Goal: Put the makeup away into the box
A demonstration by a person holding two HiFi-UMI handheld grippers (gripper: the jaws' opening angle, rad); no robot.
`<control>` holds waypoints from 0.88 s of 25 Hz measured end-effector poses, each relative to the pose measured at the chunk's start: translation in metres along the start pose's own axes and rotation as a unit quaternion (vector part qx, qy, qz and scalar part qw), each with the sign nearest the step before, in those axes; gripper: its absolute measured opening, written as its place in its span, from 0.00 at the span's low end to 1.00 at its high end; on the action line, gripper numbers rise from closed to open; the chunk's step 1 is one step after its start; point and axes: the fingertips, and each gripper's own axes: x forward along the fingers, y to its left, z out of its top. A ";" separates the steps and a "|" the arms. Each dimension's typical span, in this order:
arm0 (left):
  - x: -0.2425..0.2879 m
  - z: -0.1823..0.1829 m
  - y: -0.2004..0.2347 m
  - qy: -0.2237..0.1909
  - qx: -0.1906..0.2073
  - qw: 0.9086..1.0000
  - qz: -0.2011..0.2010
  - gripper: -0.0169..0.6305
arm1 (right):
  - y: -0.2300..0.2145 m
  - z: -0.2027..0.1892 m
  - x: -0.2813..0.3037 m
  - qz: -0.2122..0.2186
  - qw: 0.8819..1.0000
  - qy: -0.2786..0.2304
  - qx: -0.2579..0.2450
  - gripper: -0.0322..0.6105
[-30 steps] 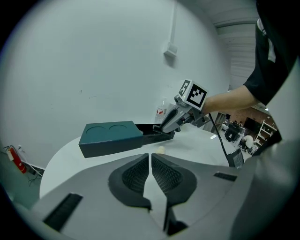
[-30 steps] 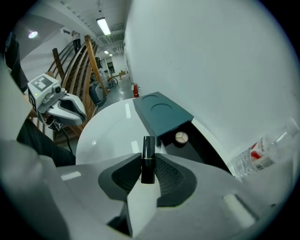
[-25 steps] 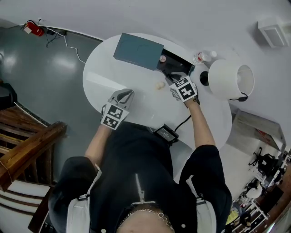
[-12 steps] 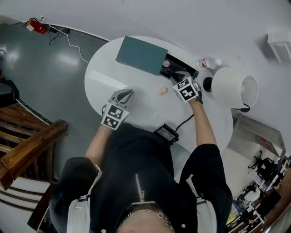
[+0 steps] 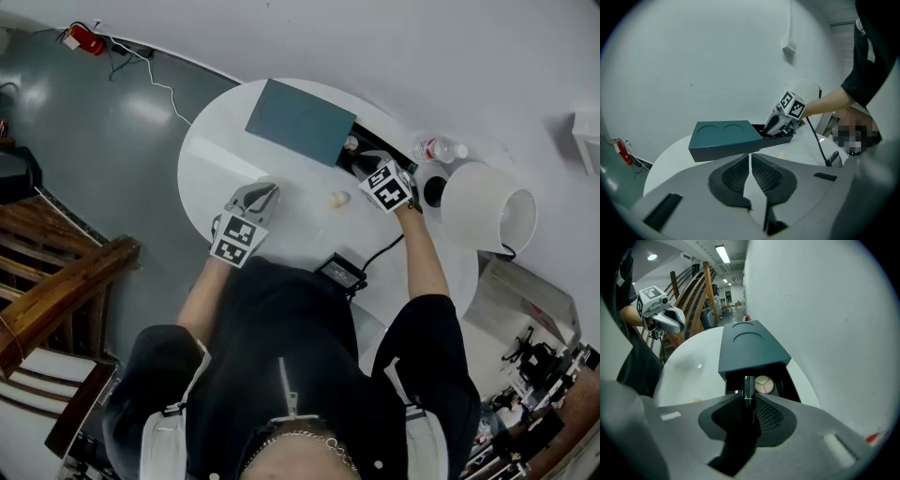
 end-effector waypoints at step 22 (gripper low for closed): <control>0.011 0.003 0.006 0.011 -0.016 1.000 0.016 0.05 | 0.005 -0.011 0.032 0.085 0.996 0.033 -0.010 0.21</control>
